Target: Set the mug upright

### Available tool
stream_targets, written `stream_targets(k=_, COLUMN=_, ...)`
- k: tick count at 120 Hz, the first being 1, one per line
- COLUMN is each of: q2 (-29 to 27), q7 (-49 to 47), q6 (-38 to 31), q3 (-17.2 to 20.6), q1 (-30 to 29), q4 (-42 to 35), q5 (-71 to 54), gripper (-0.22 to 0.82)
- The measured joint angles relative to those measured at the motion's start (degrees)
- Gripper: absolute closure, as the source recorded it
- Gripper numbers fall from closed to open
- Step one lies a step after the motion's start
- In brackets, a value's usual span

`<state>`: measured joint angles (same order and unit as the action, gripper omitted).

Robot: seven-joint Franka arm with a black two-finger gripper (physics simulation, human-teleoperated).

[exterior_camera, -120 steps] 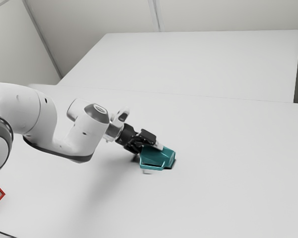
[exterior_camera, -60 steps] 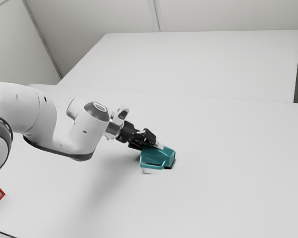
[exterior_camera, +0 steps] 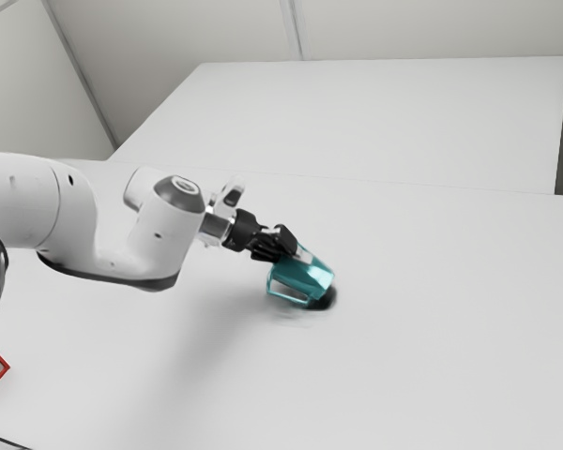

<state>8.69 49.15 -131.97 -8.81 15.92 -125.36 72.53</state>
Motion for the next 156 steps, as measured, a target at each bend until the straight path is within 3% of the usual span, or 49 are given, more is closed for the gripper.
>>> stream_targets(k=29, q2=-6.6, q7=-0.4, q6=-0.5, q3=0.5, q1=0.0, q4=0.1, q5=-5.5, gripper=0.75)
stream_targets(k=67, q2=-14.2, q7=-10.0, q6=-1.6, q3=0.5, q1=-0.2, q4=0.3, q5=-44.5, gripper=0.77)
stream_targets(k=101, q2=-13.4, q7=-19.4, q6=2.5, q3=0.4, q1=-0.7, q4=0.6, q5=-69.0, gripper=0.78)
stream_targets(k=156, q2=-7.0, q7=-28.2, q6=1.9, q3=0.4, q1=-0.7, q4=0.0, q5=-75.1, gripper=0.78)
